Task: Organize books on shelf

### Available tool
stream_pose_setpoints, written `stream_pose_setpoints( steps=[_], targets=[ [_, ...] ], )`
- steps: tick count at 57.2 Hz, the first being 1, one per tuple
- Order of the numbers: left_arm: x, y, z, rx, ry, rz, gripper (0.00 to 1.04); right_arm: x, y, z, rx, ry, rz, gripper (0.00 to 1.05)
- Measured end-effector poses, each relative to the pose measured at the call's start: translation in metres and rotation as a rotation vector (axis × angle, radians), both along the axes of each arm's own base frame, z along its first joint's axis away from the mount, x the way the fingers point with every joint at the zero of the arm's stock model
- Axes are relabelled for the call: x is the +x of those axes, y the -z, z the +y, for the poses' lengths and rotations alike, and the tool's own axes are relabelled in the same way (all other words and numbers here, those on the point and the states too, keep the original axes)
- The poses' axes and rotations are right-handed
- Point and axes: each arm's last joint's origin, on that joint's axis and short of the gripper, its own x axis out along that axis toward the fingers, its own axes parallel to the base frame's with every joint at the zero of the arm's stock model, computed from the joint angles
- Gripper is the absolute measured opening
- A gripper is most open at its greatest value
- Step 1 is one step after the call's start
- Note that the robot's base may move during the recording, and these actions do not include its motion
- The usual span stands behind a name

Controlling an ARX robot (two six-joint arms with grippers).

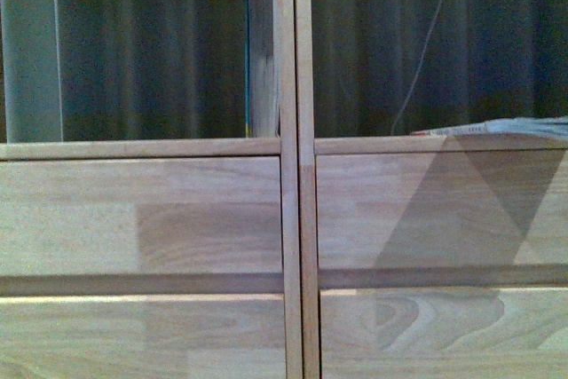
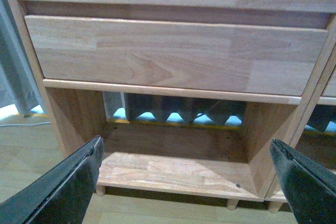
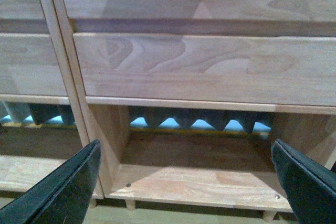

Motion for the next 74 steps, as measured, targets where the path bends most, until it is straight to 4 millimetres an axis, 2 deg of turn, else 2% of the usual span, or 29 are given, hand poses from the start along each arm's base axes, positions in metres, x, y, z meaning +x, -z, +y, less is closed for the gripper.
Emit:
stream_pose_setpoints(
  steps=[15,17,20,23,29,32,38,43,58,64,74],
  targets=[
    [0.0,0.0,0.0,0.002,0.0,0.0,0.97,0.0,0.0,0.0,0.002,-0.006,0.002,0.98],
    [0.0,0.0,0.0,0.003,0.0,0.0,0.97,0.001,0.0,0.0,0.032,-0.104,0.082,0.98],
    [0.0,0.0,0.0,0.003,0.002,0.0,0.97,0.007,-0.008,-0.002,0.179,-0.282,0.224,0.98],
    [0.0,0.0,0.0,0.003,0.0,0.0,0.97,0.023,-0.03,-0.004,0.316,-0.388,0.227,0.98],
    [0.0,0.0,0.0,0.003,0.0,0.0,0.97,0.052,-0.069,-0.005,0.466,-0.399,0.15,0.98],
    [0.0,0.0,0.0,0.003,0.0,0.0,0.97,0.078,-0.09,-0.003,0.582,-0.393,0.111,0.98],
    [0.0,0.0,0.0,0.003,0.0,0.0,0.97,0.118,-0.107,0.002,0.781,-0.367,0.107,0.98],
    [0.0,0.0,0.0,0.003,0.0,0.0,0.97,0.146,-0.105,0.007,0.911,-0.33,0.143,0.98],
    [0.0,0.0,0.0,0.003,0.0,0.0,0.97,0.198,-0.11,0.016,1.103,-0.248,0.131,0.98],
    [0.0,0.0,0.0,0.003,0.001,0.0,0.97,0.222,-0.108,0.009,1.177,-0.179,0.118,0.98],
    [0.0,0.0,0.0,0.003,0.001,0.0,0.97,0.245,-0.105,-0.007,1.246,-0.076,0.081,0.98]
  ],
)
